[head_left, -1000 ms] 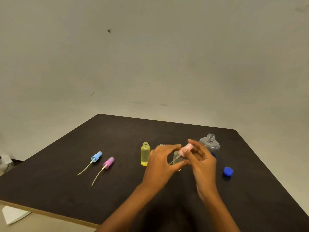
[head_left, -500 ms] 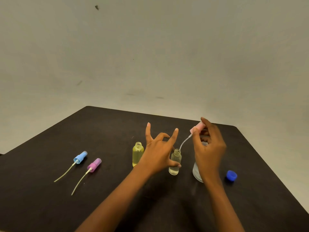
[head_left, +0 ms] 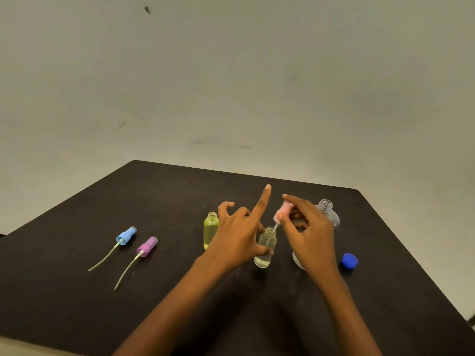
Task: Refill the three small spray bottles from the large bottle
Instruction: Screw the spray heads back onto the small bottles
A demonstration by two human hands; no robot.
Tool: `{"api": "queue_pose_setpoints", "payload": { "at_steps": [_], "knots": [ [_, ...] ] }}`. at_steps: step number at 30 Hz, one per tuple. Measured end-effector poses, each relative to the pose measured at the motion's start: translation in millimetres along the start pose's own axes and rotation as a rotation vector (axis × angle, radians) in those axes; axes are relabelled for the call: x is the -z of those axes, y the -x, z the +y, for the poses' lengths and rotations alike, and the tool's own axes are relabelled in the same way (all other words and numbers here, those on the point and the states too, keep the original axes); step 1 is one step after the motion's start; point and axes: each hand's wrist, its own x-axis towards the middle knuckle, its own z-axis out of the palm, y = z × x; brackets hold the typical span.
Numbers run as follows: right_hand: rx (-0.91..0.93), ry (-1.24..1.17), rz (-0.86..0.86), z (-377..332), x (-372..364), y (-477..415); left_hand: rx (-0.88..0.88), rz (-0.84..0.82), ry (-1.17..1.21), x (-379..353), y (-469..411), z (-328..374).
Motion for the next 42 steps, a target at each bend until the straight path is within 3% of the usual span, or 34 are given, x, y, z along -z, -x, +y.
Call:
{"api": "queue_pose_setpoints", "payload": {
  "at_steps": [8, 13, 25, 31, 37, 42],
  "knots": [
    [-0.132, -0.188, -0.178, -34.3, 13.5, 37.6, 0.067, -0.095, 0.269, 21.8, 53.2, 9.8],
    [-0.115, -0.185, -0.301, -48.0, 6.3, 64.8, 0.071, -0.061, 0.345, 17.9, 80.6, 4.8],
    [-0.117, -0.122, -0.221, -55.4, 2.6, 86.7, 0.265, 0.001, 0.879, -17.0, 109.4, 10.4],
    [-0.158, -0.196, -0.247, -52.4, 4.6, 86.7, 0.230, 0.070, 0.919, -28.5, 115.7, 13.1],
    [-0.094, -0.099, -0.254, -44.8, 1.1, 85.9, 0.206, 0.076, 0.931, -29.6, 116.8, 13.4],
    [-0.050, -0.074, -0.163, -42.2, -7.1, 89.9, 0.186, 0.092, 0.898, -31.4, 117.4, 11.8]
  ]
}}
